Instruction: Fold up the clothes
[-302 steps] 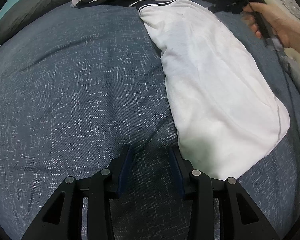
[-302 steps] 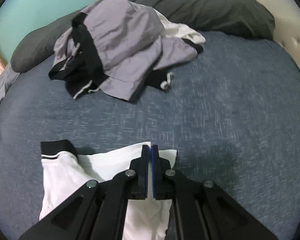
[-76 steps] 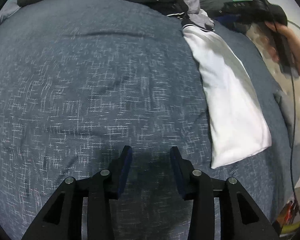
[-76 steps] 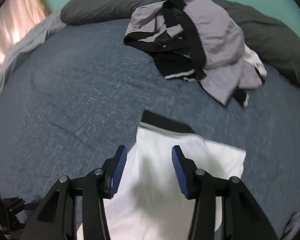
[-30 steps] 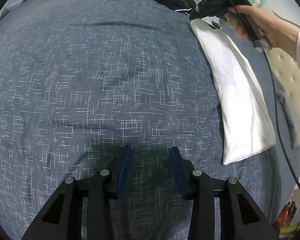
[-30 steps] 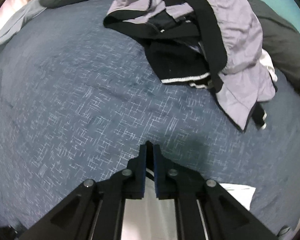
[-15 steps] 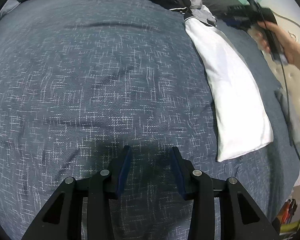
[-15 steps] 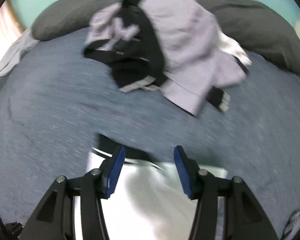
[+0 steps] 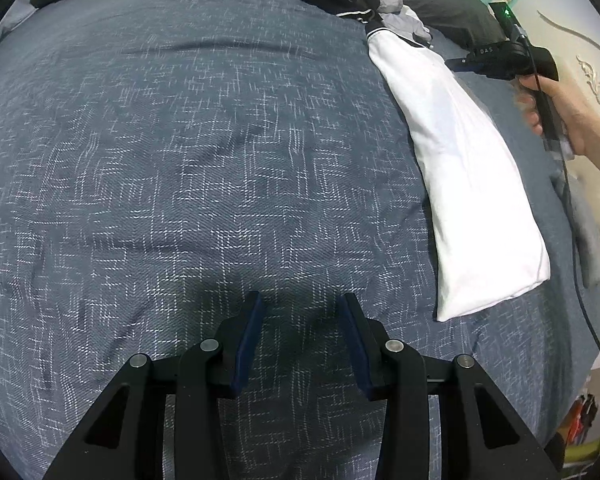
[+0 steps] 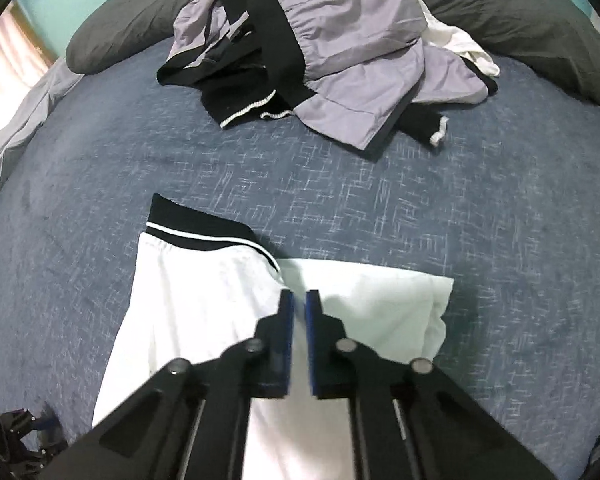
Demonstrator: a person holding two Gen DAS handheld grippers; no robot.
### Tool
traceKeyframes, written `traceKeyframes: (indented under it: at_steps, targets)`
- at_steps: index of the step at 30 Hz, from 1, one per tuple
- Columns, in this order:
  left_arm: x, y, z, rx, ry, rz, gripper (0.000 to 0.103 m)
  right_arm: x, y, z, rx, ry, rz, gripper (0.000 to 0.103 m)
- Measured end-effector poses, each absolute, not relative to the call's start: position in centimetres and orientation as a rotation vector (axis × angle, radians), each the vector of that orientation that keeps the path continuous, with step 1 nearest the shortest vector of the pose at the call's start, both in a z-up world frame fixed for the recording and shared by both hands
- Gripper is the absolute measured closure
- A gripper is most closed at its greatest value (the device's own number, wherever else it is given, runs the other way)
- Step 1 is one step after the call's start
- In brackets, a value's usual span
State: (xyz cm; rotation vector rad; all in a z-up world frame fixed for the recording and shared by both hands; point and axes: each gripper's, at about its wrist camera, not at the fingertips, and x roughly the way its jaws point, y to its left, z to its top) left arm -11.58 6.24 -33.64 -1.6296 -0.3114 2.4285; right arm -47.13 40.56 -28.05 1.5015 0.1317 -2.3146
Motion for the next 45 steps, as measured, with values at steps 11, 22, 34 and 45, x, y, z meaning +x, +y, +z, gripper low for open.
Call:
traceKeyframes:
  at_steps: [11, 22, 34, 45]
  targets:
    - [-10.8, 5.5, -33.4, -1.628, -0.311, 2.426, 0.060, -48.3, 41.2, -28.4, 1.525, 0.146, -2.439, 0.102]
    - [-10.8, 5.7, -33.2, -1.622, -0.316, 2.419, 0.060, -47.2, 43.9, -26.9, 1.462, -0.026, -2.436, 0.089]
    - [-10.9, 6.8, -33.0, -1.618, -0.293, 2.413, 0.060, -43.7, 46.2, -29.0, 1.516, 0.086, -2.350, 0.087]
    - [-11.2, 6.4, -33.3, -1.620, -0.295, 2.412, 0.060, -43.2, 46.3, -29.3, 1.463, 0.143, -2.375, 0.102]
